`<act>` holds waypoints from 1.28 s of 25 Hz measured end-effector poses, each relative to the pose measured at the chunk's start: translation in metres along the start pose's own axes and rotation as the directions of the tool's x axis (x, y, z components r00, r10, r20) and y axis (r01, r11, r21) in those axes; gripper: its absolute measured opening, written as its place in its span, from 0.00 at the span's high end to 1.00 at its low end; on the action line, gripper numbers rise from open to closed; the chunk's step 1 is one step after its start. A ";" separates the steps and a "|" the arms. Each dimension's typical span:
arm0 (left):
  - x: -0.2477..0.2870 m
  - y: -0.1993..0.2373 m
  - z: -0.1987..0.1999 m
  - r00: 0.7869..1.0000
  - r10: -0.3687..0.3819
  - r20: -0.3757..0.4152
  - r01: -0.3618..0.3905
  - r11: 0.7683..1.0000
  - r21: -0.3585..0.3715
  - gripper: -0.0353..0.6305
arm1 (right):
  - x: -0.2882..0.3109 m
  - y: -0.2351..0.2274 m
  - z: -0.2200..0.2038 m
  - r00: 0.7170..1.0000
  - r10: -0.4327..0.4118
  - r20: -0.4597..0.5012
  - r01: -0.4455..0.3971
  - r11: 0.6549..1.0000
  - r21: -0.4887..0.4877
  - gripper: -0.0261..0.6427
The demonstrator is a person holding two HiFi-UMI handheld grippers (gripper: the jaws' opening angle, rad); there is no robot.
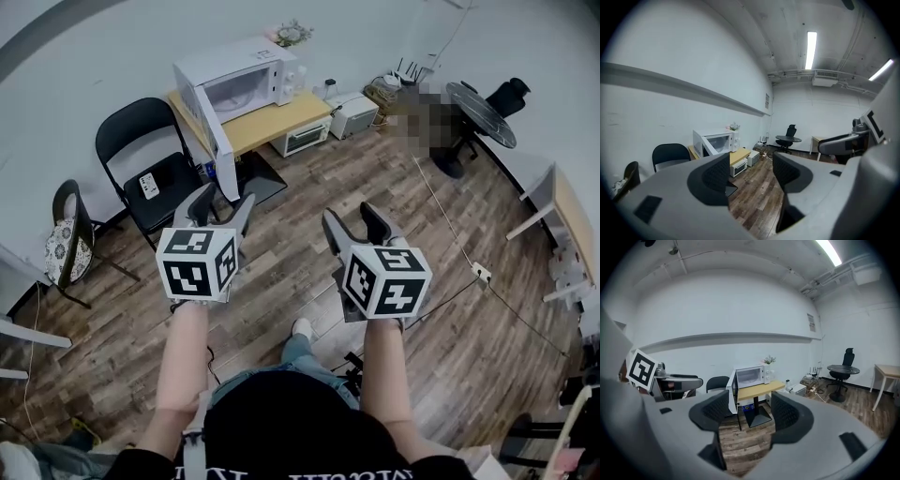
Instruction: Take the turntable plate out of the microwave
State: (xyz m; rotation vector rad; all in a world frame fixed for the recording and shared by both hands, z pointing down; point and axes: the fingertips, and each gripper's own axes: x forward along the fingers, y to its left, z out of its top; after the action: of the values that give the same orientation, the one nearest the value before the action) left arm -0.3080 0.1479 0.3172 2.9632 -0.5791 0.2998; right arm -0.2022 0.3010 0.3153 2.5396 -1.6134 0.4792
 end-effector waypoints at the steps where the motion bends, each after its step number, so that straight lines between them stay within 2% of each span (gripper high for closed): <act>1: 0.008 0.001 0.002 1.000 0.004 -0.004 -0.004 1.000 0.002 0.54 | 0.007 -0.005 0.003 1.000 0.002 -0.002 -0.002 1.000 -0.003 0.54; 12: 0.114 -0.007 0.023 0.997 0.076 -0.026 -0.076 0.997 -0.021 0.54 | 0.087 -0.090 0.040 0.998 0.048 -0.029 -0.049 0.998 -0.034 0.52; 20: 0.177 -0.020 0.032 0.988 0.153 -0.018 -0.154 0.986 -0.060 0.54 | 0.132 -0.149 0.055 0.994 0.096 -0.055 -0.100 0.992 -0.075 0.52; 26: 0.201 -0.009 0.025 0.978 0.199 -0.065 -0.202 0.978 -0.055 0.54 | 0.159 -0.167 0.051 0.989 0.127 -0.080 -0.131 0.990 -0.049 0.52; 32: 0.230 0.002 0.020 0.972 0.225 -0.075 -0.229 0.971 -0.063 0.54 | 0.188 -0.181 0.048 0.987 0.136 -0.084 -0.139 0.990 -0.033 0.52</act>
State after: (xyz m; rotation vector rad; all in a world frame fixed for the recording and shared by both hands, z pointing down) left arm -0.0962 0.0605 0.3467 2.8081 -0.9026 0.3892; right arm 0.0439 0.2053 0.3443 2.3591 -1.7574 0.5514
